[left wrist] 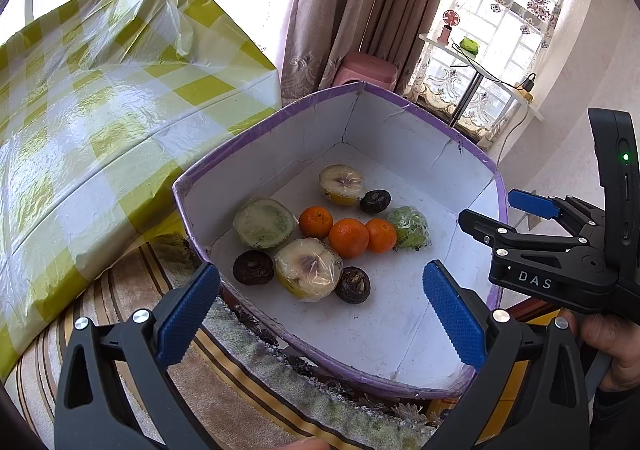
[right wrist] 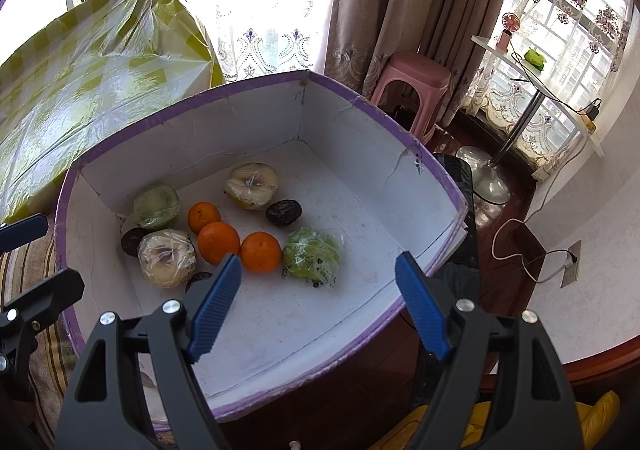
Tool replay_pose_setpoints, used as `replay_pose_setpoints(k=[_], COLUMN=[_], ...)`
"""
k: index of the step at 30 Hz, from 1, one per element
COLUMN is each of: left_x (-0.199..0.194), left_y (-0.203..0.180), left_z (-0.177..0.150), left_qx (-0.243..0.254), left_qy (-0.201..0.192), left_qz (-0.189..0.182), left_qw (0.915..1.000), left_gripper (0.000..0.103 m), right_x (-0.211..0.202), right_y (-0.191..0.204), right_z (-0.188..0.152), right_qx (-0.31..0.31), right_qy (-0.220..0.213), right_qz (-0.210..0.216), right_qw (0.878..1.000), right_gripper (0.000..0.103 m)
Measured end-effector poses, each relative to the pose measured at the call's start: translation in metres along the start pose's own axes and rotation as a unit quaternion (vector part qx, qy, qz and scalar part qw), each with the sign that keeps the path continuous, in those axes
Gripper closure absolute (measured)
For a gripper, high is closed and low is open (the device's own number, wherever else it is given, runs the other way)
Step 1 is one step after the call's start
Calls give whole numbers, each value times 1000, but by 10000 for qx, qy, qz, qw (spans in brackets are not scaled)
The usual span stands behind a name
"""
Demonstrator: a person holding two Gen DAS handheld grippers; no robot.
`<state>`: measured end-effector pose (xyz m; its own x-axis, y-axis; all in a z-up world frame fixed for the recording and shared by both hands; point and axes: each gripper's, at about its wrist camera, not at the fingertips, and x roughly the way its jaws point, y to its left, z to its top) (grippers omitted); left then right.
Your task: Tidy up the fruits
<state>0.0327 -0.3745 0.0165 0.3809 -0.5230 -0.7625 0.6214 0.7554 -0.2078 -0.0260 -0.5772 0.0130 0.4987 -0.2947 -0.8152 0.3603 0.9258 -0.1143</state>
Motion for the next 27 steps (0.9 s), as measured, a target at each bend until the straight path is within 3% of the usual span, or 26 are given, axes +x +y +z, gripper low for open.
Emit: replay_pose_setpoints(k=[27], left_x=[0], left_y=[-1], left_z=[-1], left_qx=[10], left_qy=[2], left_qz=[2], left_qw=[10000], left_gripper=[4], right_x=[0], right_y=[0], right_z=[0], right_qx=[29], right_qy=[1], right_qz=[-6], right_qw=[10000], right_gripper=[24])
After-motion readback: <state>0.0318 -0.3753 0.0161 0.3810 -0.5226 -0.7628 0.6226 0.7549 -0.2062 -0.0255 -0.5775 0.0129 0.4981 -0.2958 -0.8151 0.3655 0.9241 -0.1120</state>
